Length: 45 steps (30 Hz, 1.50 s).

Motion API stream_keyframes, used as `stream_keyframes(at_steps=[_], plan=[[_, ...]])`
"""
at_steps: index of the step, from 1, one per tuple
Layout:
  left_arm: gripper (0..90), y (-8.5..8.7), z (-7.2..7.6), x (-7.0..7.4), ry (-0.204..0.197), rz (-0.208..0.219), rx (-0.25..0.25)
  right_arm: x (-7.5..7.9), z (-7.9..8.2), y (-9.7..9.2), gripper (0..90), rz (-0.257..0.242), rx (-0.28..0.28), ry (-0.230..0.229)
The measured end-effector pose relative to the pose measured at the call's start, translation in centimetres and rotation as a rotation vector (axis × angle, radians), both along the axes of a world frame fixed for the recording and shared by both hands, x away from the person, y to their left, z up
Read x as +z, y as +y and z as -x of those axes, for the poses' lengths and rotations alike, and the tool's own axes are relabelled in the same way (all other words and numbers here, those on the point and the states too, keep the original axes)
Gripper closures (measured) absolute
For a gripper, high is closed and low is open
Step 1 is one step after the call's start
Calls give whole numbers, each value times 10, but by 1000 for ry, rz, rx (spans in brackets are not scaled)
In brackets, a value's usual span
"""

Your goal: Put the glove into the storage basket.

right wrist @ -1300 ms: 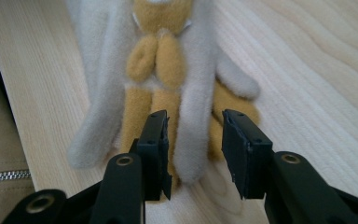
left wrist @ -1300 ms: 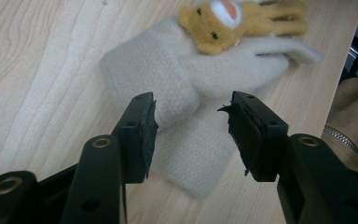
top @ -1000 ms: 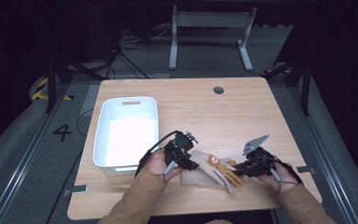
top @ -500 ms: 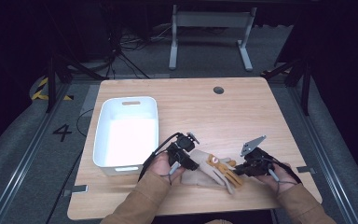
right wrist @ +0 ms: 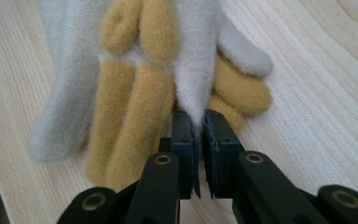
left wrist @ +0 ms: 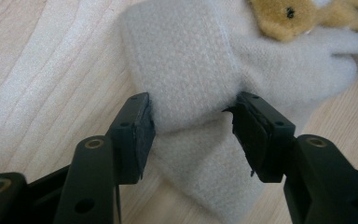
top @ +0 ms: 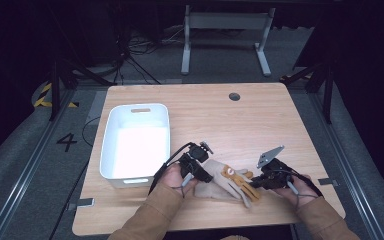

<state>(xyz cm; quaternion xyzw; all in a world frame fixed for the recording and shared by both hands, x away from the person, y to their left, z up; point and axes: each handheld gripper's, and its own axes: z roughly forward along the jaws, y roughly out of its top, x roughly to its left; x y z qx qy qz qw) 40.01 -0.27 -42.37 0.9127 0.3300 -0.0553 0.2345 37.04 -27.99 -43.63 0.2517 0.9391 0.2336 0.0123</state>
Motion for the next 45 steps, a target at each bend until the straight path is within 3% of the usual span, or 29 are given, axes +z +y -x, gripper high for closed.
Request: stream_keyframes(at_steps=[7, 11, 22, 27, 30, 34, 39, 45], plan=[[466, 0, -2, -1, 5, 5, 12, 0, 0, 1, 830, -4, 2, 1], [454, 2, -2, 3, -8, 54, 40, 0, 1, 1, 828, -1, 7, -5], [454, -1, -8, -5, 29, 45, 56, 0, 1, 2, 824, -1, 11, -9], [567, -2, -8, -5, 25, 36, 58, 0, 1, 3, 823, -3, 13, -9], [674, -3, -5, -4, -4, 11, 49, 0, 2, 4, 823, -1, 15, -9], [743, -4, -2, 0, -36, -5, 36, 0, 2, 4, 830, 1, 15, -11], [776, -3, 2, 8, -70, 1, 30, 5, 3, 2, 847, -6, 10, -24], [790, 0, 10, 23, -114, 18, 21, 22, 6, -2, 854, -31, -6, -68]])
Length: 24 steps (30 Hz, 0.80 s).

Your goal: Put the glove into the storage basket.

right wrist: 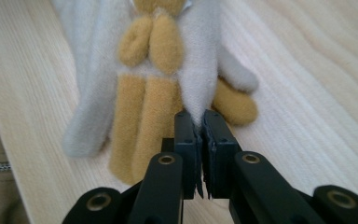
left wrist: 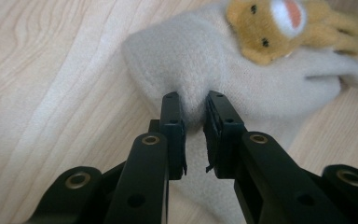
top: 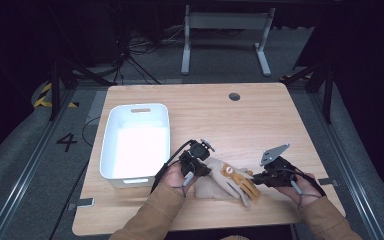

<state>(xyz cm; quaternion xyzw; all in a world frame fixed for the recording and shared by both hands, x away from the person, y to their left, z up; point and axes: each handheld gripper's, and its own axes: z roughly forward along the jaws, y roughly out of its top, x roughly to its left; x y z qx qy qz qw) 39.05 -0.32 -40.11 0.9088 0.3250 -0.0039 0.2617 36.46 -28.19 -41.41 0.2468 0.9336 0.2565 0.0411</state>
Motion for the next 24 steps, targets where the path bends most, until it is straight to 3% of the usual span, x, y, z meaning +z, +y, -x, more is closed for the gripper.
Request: stream_keyframes(at_steps=[9, 18, 24], plan=[[789, 4, 16, 23, -20, 33, -38, 26, 1, -9, 856, -30, -40, -50], [789, 5, 32, 31, -20, 36, -50, 42, -3, -8, 856, -44, -51, -94], [789, 7, 43, 32, -12, 24, -52, 45, -11, -3, 856, -49, -46, -100]])
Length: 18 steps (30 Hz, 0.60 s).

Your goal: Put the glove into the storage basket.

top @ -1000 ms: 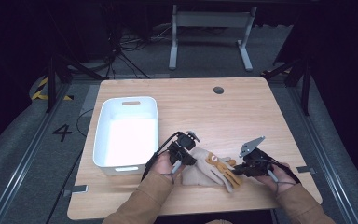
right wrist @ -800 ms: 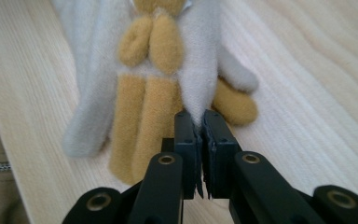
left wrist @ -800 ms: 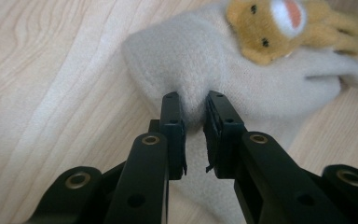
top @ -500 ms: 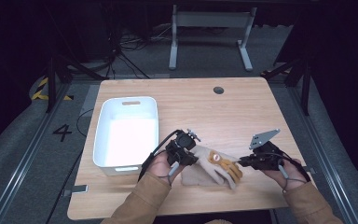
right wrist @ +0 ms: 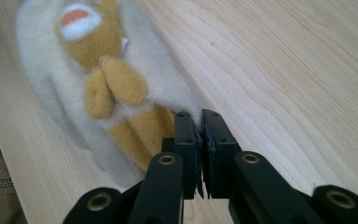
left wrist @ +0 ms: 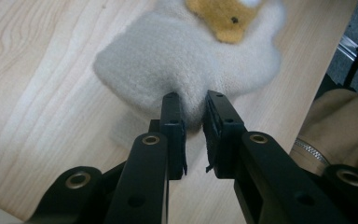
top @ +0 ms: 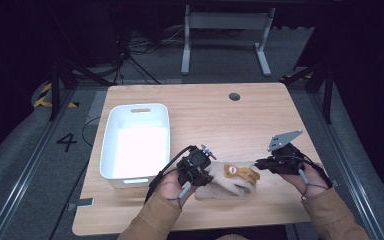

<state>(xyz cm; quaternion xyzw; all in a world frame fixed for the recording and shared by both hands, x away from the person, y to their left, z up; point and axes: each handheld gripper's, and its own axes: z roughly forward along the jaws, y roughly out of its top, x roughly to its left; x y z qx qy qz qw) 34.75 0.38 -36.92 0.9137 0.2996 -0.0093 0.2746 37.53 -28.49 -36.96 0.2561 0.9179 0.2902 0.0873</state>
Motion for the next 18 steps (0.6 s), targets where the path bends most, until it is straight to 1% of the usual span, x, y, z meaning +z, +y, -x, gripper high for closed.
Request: stream_keyframes(at_steps=[4, 5, 8, 9, 11, 13, 14, 15, 16, 17, 18], plan=[[789, 1, 4, 0, 2, -7, -1, -1, -4, 4, 855, 7, 5, -2], [789, 1, 7, -1, 7, -12, 0, -2, -6, 7, 855, 10, 8, 1], [789, 1, 10, -2, 4, -25, -1, -4, -9, 10, 855, 13, 9, 11], [790, 0, 11, -5, 15, -37, -7, -7, -11, 14, 855, 22, 11, 17], [790, -1, 12, -7, 21, -44, -8, -8, -12, 15, 854, 24, 18, 20], [791, -2, 13, -10, 25, -69, -10, -16, -15, 20, 853, 37, 26, 32], [791, -2, 12, -11, 32, -84, -19, -16, -15, 20, 853, 37, 26, 32], [791, -1, 11, -15, 53, -97, -17, -22, -18, 23, 853, 47, 30, 46], [791, -1, 11, -17, 62, -97, -12, -25, -19, 24, 852, 52, 29, 52], [791, -1, 11, -17, 62, -97, -12, -25, -19, 24, 852, 52, 29, 52], [791, 0, 10, -19, 76, -111, -21, -27, -20, 25, 851, 55, 28, 59]])
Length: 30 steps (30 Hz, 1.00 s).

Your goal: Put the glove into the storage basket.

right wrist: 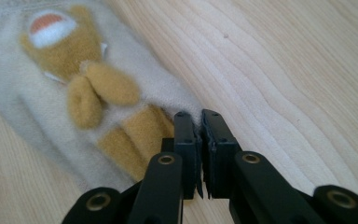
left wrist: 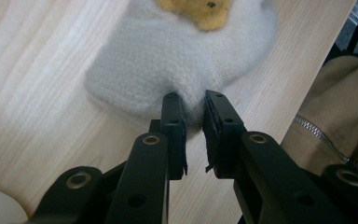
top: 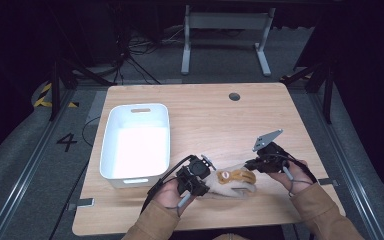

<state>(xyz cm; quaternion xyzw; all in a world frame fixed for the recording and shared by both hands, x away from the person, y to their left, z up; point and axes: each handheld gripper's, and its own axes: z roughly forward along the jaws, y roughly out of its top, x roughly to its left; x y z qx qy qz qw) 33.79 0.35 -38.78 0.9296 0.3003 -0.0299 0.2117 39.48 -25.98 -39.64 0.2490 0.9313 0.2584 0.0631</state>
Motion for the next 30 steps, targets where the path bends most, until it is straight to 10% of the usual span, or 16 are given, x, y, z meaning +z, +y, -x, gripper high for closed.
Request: stream_keyframes(at_steps=[8, 21, 30], plan=[[666, 4, -6, -6, 65, 9, 3, -9, -1, 2, 678, 18, 1, 19], [572, 9, -12, 8, -11, 66, 32, 3, 4, -15, 535, -59, -28, -30], [521, 5, -17, 13, -80, 148, -12, 10, 10, -34, 420, -223, -59, -89]])
